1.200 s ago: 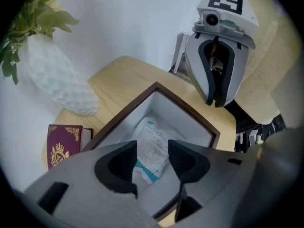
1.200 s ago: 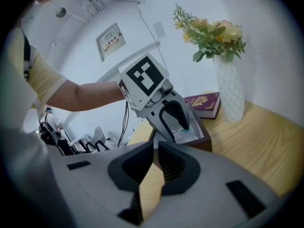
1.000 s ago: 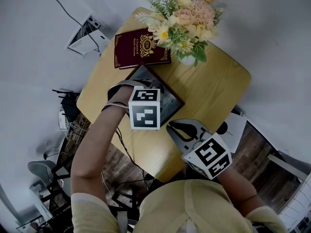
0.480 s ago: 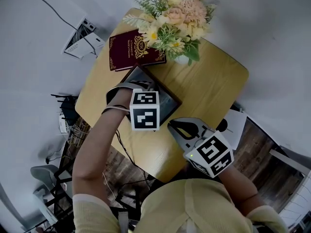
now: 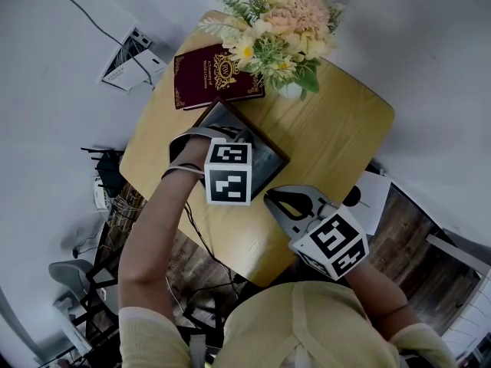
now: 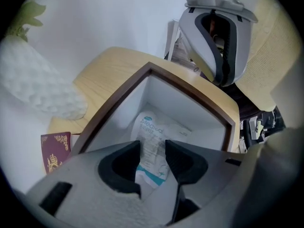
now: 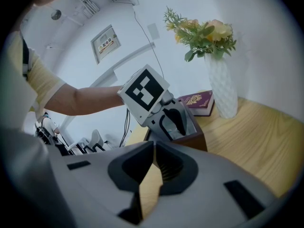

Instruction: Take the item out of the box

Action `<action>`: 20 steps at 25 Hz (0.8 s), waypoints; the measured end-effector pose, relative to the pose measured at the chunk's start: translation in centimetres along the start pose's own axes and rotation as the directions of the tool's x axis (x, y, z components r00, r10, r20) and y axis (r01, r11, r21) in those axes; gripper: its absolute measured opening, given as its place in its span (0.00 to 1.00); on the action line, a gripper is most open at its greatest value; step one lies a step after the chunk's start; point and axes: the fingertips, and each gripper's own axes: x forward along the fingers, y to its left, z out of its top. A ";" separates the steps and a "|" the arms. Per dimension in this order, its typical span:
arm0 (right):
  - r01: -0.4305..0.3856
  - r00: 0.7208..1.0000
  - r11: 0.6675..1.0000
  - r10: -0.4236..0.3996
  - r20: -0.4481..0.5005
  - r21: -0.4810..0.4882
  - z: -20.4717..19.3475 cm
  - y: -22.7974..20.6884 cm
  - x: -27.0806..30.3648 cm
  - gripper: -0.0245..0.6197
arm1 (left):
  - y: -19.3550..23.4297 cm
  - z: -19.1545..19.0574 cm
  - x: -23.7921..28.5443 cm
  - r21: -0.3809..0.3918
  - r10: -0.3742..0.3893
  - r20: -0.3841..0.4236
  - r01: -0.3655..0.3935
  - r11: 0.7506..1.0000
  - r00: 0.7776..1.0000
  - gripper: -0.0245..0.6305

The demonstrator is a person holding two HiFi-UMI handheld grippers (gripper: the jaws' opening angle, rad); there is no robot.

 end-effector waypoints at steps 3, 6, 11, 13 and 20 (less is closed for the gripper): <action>0.001 1.000 1.000 -0.001 0.002 0.000 0.0 0.2 0.1 0.09 | 0.1 0.1 0.0 0.021 0.017 0.000 -0.017 1.000 1.000 0.29; 0.005 1.000 1.000 -0.005 0.002 0.000 -0.1 0.3 0.0 0.09 | 0.3 0.2 -0.3 0.020 0.038 0.010 -0.038 0.999 0.999 0.26; 0.013 1.000 1.000 -0.013 0.000 -0.004 -0.2 0.7 0.0 0.09 | 0.6 0.5 -1.0 0.019 0.076 0.033 -0.077 0.997 0.997 0.20; 0.014 1.000 1.000 -0.014 -0.001 -0.008 -0.1 0.9 -0.1 0.09 | 0.6 0.7 -1.5 0.024 0.087 0.038 -0.088 0.996 0.995 0.19; 0.016 1.000 1.000 -0.016 -0.001 -0.021 0.0 1.5 -0.1 0.09 | 0.6 0.4 -3.7 0.007 0.113 0.046 -0.114 0.994 0.992 0.19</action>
